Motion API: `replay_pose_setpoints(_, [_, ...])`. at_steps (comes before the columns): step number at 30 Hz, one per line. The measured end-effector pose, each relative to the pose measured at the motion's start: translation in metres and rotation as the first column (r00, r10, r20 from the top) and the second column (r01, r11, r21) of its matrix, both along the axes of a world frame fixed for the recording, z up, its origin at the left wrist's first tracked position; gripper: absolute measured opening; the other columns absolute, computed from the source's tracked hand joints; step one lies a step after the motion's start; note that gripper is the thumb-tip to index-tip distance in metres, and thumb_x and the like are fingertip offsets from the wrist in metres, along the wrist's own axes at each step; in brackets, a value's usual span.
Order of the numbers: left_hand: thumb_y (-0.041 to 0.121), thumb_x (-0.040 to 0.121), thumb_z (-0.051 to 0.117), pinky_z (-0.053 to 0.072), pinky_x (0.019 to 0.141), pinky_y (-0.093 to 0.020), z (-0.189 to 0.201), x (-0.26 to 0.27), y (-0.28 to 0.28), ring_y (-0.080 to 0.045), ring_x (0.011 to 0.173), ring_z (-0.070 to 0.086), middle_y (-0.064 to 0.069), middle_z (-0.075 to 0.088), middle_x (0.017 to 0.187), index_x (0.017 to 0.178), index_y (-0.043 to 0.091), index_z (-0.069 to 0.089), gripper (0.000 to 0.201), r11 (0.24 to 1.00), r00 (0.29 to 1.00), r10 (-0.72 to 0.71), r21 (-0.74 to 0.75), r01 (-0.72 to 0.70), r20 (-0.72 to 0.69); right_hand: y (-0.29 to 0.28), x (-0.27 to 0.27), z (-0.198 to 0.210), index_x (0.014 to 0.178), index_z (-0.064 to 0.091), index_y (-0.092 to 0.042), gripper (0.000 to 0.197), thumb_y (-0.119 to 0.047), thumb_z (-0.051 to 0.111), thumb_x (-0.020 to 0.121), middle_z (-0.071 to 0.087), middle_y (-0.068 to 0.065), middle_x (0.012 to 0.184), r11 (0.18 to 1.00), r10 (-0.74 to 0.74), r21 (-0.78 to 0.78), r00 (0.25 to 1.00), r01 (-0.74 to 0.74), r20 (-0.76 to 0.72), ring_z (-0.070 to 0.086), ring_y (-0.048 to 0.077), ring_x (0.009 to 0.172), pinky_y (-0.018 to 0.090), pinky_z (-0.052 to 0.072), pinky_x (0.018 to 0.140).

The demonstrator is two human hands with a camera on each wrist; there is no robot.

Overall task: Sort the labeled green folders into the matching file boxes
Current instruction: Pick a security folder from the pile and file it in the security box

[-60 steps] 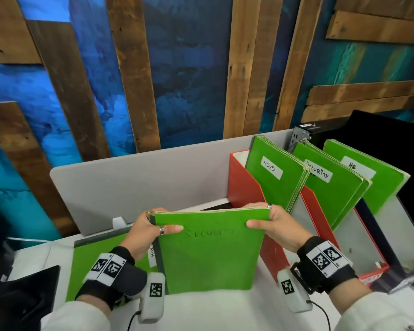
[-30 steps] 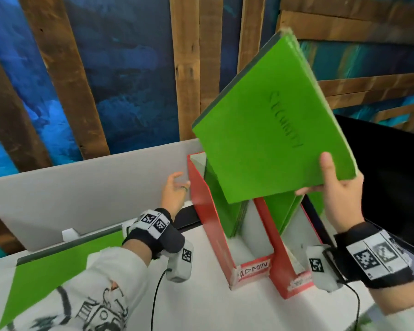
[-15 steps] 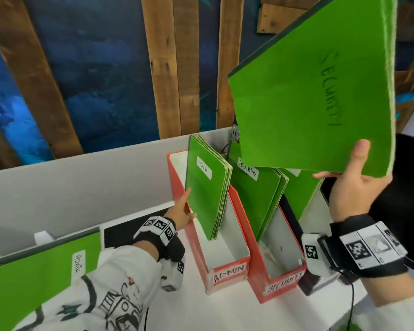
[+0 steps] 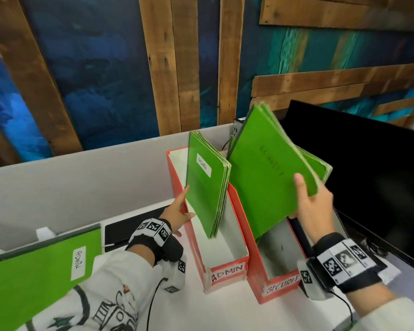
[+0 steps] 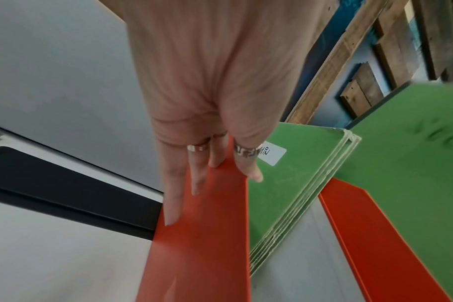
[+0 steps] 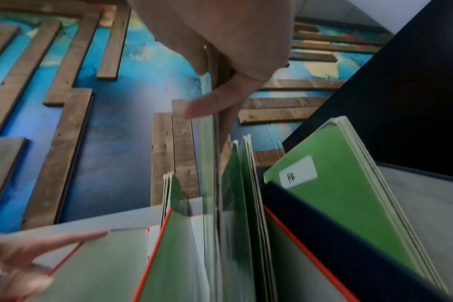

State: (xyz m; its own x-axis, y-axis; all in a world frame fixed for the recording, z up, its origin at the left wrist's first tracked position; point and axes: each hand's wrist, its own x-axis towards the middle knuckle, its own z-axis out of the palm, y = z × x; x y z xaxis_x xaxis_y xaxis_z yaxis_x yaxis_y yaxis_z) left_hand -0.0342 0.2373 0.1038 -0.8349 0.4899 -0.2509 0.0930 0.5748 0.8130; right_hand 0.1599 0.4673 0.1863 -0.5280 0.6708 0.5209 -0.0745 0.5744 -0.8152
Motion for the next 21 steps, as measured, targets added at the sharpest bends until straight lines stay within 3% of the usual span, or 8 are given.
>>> replay_pose_setpoints(1, [0.011, 0.091, 0.056, 0.054, 0.049, -0.033, 0.0, 0.0, 0.0, -0.031, 0.13, 0.043, 0.002, 0.03, 0.154, 0.138, 0.06, 0.002, 0.087, 1.0, 1.0, 0.0, 0.003, 0.0, 0.007, 0.001, -0.006, -0.006, 0.112, 0.057, -0.014, 0.023, -0.027, 0.048, 0.096, 0.033, 0.0, 0.047, 0.999, -0.006, 0.036, 0.997, 0.003, 0.071, 0.037, 0.008, 0.031, 0.011, 0.026, 0.032])
replay_pose_setpoints(4, [0.009, 0.091, 0.056, 0.054, 0.05, -0.034, 0.0, 0.001, 0.0, -0.031, 0.127, 0.046, 0.0, 0.033, 0.152, 0.139, 0.059, 0.002, 0.087, 1.0, 1.0, 0.003, 0.016, -0.003, 0.022, 0.0, -0.022, -0.021, 0.1, 0.056, 0.002, 0.032, -0.027, 0.043, 0.097, 0.032, -0.003, 0.048, 1.0, 0.013, 0.006, 0.964, -0.015, 0.267, 0.036, 0.007, 0.029, 0.011, 0.028, 0.031])
replay_pose_setpoints(5, [0.009, 0.091, 0.055, 0.054, 0.05, -0.034, 0.0, 0.001, -0.001, -0.031, 0.128, 0.045, 0.0, 0.033, 0.152, 0.14, 0.058, 0.002, 0.087, 1.0, 1.0, 0.005, 0.019, -0.005, 0.025, 0.0, -0.026, -0.026, 0.098, 0.054, 0.0, 0.032, -0.029, 0.041, 0.098, 0.034, 0.0, 0.05, 0.999, 0.043, -0.035, 0.939, -0.033, 0.341, 0.044, 0.005, 0.033, 0.01, 0.029, 0.03])
replay_pose_setpoints(8, [0.008, 0.092, 0.054, 0.054, 0.052, -0.036, 0.0, 0.001, -0.002, -0.033, 0.132, 0.041, 0.0, 0.03, 0.154, 0.14, 0.058, 0.002, 0.086, 0.999, 0.999, 0.009, 0.038, -0.01, 0.045, -0.003, -0.035, -0.029, 0.081, 0.044, -0.012, 0.029, -0.034, 0.036, 0.099, 0.04, 0.005, 0.057, 0.99, 0.115, -0.133, 0.843, -0.053, 0.526, 0.063, 0.028, 0.057, 0.015, 0.033, 0.031])
replay_pose_setpoints(12, [0.009, 0.093, 0.053, 0.056, 0.063, -0.046, 0.0, 0.002, -0.003, -0.034, 0.133, 0.04, 0.0, 0.027, 0.155, 0.139, 0.06, 0.002, 0.085, 0.999, 0.999, 0.004, 0.041, -0.006, 0.046, 0.004, -0.039, -0.028, 0.089, 0.049, -0.005, 0.047, -0.048, 0.031, 0.097, 0.062, 0.006, 0.062, 0.994, -0.023, 0.083, 0.621, -0.068, 0.784, 0.063, 0.028, 0.06, 0.031, 0.048, 0.059])
replay_pose_setpoints(14, [0.009, 0.093, 0.052, 0.057, 0.067, -0.049, 0.001, 0.004, -0.003, -0.034, 0.133, 0.04, -0.001, 0.027, 0.155, 0.139, 0.059, 0.002, 0.084, 0.999, 0.999, 0.003, 0.043, -0.005, 0.046, 0.009, -0.042, -0.035, 0.094, 0.056, -0.002, 0.056, -0.05, 0.029, 0.097, 0.066, 0.004, 0.049, 0.993, 0.048, 0.015, 0.529, -0.114, 0.847, 0.066, 0.02, 0.048, 0.031, 0.056, 0.062])
replay_pose_setpoints(17, [0.009, 0.093, 0.052, 0.056, 0.069, -0.051, 0.003, 0.006, -0.003, -0.034, 0.134, 0.038, -0.001, 0.024, 0.156, 0.139, 0.06, 0.002, 0.085, 0.999, 0.999, -0.001, 0.046, -0.001, 0.048, 0.012, -0.049, -0.044, 0.123, 0.044, 0.007, 0.057, -0.043, 0.031, 0.099, 0.07, 0.011, 0.059, 0.979, 0.205, -0.169, 0.528, -0.116, 0.824, 0.066, 0.02, 0.047, 0.031, 0.058, 0.057])
replay_pose_setpoints(21, [0.007, 0.093, 0.051, 0.055, 0.071, -0.053, 0.006, 0.007, -0.003, -0.035, 0.135, 0.037, -0.002, 0.022, 0.156, 0.139, 0.06, 0.002, 0.085, 0.998, 0.998, 0.005, 0.054, -0.008, 0.055, 0.013, -0.06, -0.047, 0.108, 0.046, 0.0, 0.041, -0.037, 0.032, 0.1, 0.071, 0.019, 0.081, 0.985, 0.171, -0.119, 0.582, -0.126, 0.795, 0.07, 0.03, 0.071, 0.041, 0.059, 0.07])
